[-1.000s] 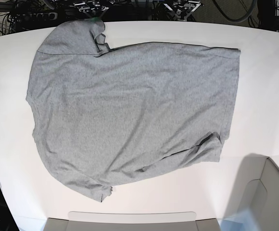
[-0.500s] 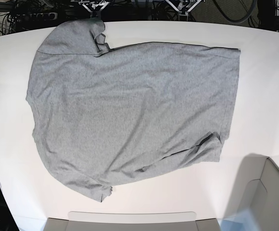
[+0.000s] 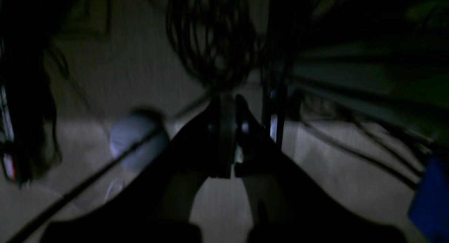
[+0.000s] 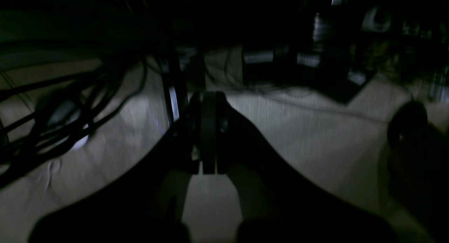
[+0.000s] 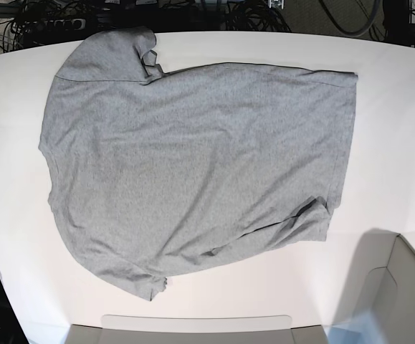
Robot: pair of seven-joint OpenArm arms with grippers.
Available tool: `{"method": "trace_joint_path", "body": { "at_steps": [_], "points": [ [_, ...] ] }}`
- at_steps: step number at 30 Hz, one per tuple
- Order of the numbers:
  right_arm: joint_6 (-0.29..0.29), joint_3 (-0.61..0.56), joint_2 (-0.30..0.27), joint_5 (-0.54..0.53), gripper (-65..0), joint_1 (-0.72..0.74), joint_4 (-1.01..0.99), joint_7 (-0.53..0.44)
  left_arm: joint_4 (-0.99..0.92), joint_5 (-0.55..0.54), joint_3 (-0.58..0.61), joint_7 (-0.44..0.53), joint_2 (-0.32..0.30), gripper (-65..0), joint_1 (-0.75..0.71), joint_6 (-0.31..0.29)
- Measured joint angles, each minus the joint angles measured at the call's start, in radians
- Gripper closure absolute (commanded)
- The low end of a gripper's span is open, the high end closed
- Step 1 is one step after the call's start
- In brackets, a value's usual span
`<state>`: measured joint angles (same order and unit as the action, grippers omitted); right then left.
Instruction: Fold the T-shirt properly
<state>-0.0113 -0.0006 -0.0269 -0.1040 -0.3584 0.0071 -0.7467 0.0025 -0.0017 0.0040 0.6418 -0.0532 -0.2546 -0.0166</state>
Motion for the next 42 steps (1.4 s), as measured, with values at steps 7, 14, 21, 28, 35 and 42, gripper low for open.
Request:
{"method": "trace_joint_path", "body": {
  "at_steps": [7, 14, 21, 28, 35, 42],
  "points": [
    [0.003, 0.0, -0.035, -0.011, -0.3, -0.162, 0.009, -0.398, 0.003, 0.0, 0.003, 0.558, -0.043, -0.3, -0.161, -0.001],
    [0.007, 0.0, -0.045, -0.127, -0.3, -0.314, 0.26, -0.371, 0.116, 0.0, 0.0, 0.623, -0.043, -0.3, -0.277, -0.003],
    [0.002, -0.012, -0.076, -0.154, -3.8, -0.64, 0.882, -0.365, 0.533, 0.0, 0.003, 0.626, -0.037, -0.4, -0.41, -0.003],
    [0.006, -0.001, -0.181, -0.341, -13.3, -0.841, 1.369, -0.285, 0.941, 0.0, 0.0, 0.63, -0.036, -3.4, -0.613, 0.005],
    [0.0, -0.007, -0.397, -0.696, -21.6, -0.935, 1.651, -0.117, 1.038, 0.004, -0.024, 0.637, -0.038, -10.8, -0.604, 0.004],
    [0.001, -0.01, -0.61, -0.869, -25.2, -0.931, 1.672, -0.089, 1.032, 0.001, -0.058, 0.635, -0.033, -14.1, -0.62, 0.004]
  ]
}}
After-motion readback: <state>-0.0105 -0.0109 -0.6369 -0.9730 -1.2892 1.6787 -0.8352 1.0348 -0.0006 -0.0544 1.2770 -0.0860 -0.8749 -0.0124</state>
